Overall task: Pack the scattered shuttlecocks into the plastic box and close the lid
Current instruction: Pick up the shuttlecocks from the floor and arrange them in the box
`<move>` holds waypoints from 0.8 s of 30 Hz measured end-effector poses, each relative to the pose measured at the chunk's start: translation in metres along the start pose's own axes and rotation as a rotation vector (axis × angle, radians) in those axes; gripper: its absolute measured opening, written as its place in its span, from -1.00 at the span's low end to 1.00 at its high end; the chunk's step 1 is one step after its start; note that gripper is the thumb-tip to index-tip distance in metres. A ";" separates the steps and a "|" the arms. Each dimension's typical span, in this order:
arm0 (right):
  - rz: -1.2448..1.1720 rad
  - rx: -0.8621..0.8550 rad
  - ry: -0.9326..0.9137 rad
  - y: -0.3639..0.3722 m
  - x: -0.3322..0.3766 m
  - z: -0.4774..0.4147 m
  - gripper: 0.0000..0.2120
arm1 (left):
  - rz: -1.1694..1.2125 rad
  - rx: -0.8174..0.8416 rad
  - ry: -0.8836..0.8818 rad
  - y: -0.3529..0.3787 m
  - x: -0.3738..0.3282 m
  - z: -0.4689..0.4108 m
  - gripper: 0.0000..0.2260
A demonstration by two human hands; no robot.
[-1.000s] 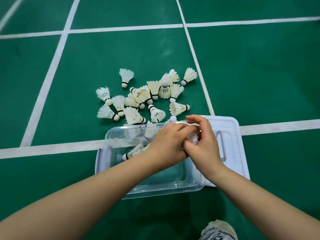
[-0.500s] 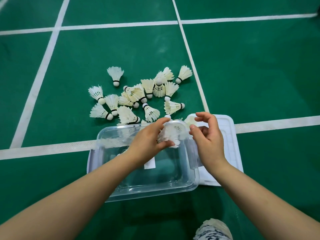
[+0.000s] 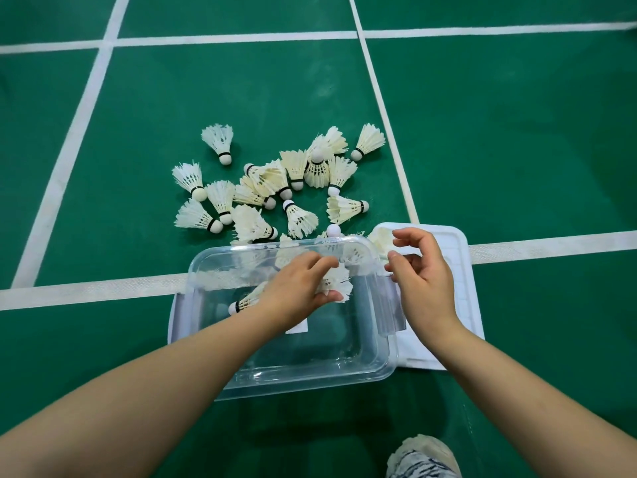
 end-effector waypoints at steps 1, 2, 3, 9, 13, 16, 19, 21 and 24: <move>0.008 0.000 0.000 -0.001 -0.001 0.000 -0.79 | -0.011 -0.001 0.015 0.001 0.000 -0.002 -0.52; 0.017 0.001 0.000 -0.001 -0.002 0.000 -0.77 | -0.033 0.005 0.035 0.003 0.000 -0.004 -0.52; 0.026 0.001 0.003 -0.002 -0.003 0.001 -0.75 | -0.069 0.017 0.058 0.005 0.001 -0.005 -0.52; 0.036 0.026 0.029 0.002 -0.007 0.000 -0.68 | -0.337 0.133 0.191 0.018 0.014 -0.007 -0.55; 0.030 0.036 0.029 0.005 -0.006 -0.001 -0.69 | -0.443 0.226 0.164 0.024 0.024 0.000 -0.61; 0.028 0.043 0.038 0.006 -0.006 -0.001 -0.69 | -0.509 0.288 0.118 0.024 0.037 0.005 -0.60; 0.033 0.052 0.046 0.007 -0.007 0.000 -0.69 | -0.525 0.298 0.068 0.026 0.042 0.010 -0.55; 0.037 0.055 0.045 0.007 -0.006 0.000 -0.69 | -0.519 0.268 0.049 0.027 0.039 0.012 -0.51; 0.040 0.055 0.039 0.009 -0.003 0.001 -0.70 | -0.496 0.234 0.036 0.027 0.034 0.014 -0.47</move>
Point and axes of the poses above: each hand's wrist, its own z-axis away from the middle knuckle, its own y-axis out of the palm, x = y × z, the point moved 3 cm from there along -z, towards the middle knuckle, and after that the axes turned 13 degrees about -x, right-handed, at the moved point
